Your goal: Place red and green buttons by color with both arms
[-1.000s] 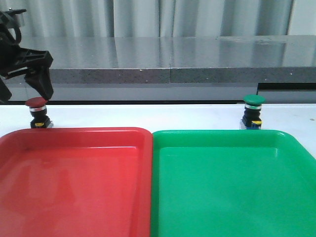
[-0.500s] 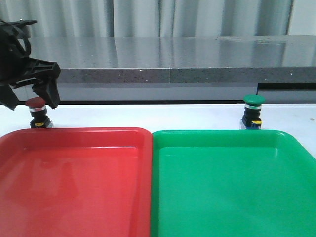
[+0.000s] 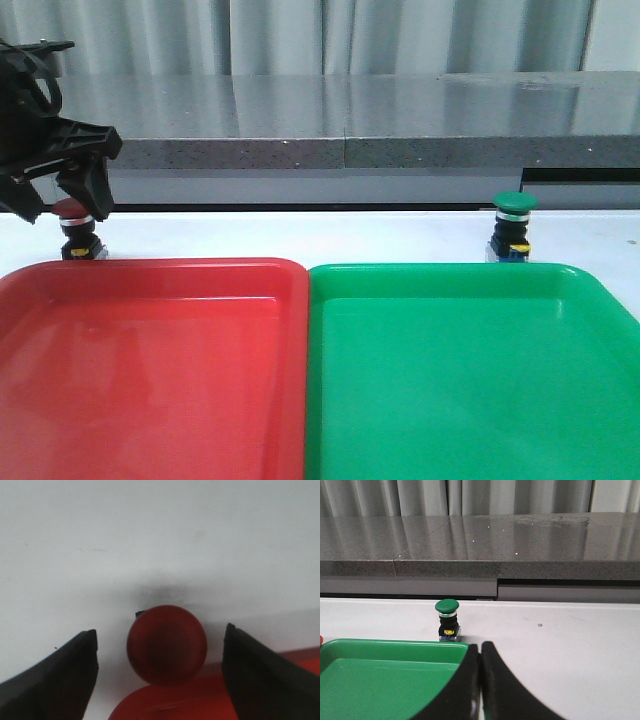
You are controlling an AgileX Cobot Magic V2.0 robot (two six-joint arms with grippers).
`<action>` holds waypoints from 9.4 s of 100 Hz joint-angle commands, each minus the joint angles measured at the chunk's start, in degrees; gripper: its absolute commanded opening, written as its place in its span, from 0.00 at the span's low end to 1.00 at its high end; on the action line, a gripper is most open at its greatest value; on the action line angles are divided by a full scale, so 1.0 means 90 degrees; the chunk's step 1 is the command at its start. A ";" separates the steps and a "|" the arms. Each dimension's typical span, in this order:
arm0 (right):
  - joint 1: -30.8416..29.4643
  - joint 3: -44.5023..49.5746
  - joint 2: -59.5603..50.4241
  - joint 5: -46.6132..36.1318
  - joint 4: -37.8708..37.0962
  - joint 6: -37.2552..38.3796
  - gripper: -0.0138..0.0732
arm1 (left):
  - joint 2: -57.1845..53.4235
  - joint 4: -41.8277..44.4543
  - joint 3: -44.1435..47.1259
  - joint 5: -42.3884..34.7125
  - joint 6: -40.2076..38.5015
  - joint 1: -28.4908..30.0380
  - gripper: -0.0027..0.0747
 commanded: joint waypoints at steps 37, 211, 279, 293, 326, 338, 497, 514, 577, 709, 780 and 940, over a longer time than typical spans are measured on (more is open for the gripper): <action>0.0008 -0.0088 -0.0018 -0.0552 0.0010 -0.0011 0.08 | -0.0301 -0.0024 -0.0209 -0.0063 -0.0016 -0.0023 0.40; 0.0008 -0.0088 -0.0018 -0.0552 0.0010 -0.0011 0.08 | -0.2812 -0.0507 0.1843 -0.0012 -0.0932 -0.1377 0.30; 0.0008 -0.0088 -0.0018 -0.0552 0.0010 -0.0011 0.08 | -0.2175 -0.0508 0.2171 -0.0646 -0.1051 -0.1377 0.30; 0.0008 -0.0088 -0.0018 -0.0552 0.0010 -0.0011 0.08 | -0.2011 -0.0508 0.2171 -0.0646 -0.1051 -0.1377 0.30; 0.0008 -0.0088 -0.0018 -0.0552 0.0010 -0.0011 0.08 | -0.1981 -0.0508 0.2171 -0.0646 -0.1051 -0.1377 0.38; 0.0008 -0.0088 -0.0018 -0.0552 0.0010 -0.0011 0.08 | -0.1981 -0.0508 0.2171 -0.0646 -0.1051 -0.1377 0.53; 0.0008 -0.0088 -0.0018 -0.0552 0.0010 -0.0011 0.08 | -0.6078 0.0830 0.2890 -0.1654 -0.1051 -0.0149 0.68; 0.0008 -0.0088 -0.0018 -0.0552 0.0010 -0.0011 0.08 | -0.7191 0.0864 0.3583 -0.1744 -0.1051 -0.0139 0.67; 0.0008 -0.0088 -0.0018 -0.0552 0.0010 -0.0011 0.08 | -0.9557 0.1078 0.4782 -0.1702 -0.1051 -0.0139 0.01; 0.0008 -0.0088 -0.0018 -0.0552 0.0010 -0.0011 0.08 | -1.0924 0.1273 0.7149 -0.2958 -0.1051 0.0510 0.01; 0.0008 -0.0088 -0.0018 -0.0552 0.0010 -0.0011 0.08 | -1.2020 0.1248 0.8324 -0.3298 -0.1051 0.0510 0.01; 0.0008 -0.3726 0.1320 0.2727 0.0018 -0.0011 0.08 | -1.2020 0.1248 0.8324 -0.3298 -0.1051 0.0510 0.01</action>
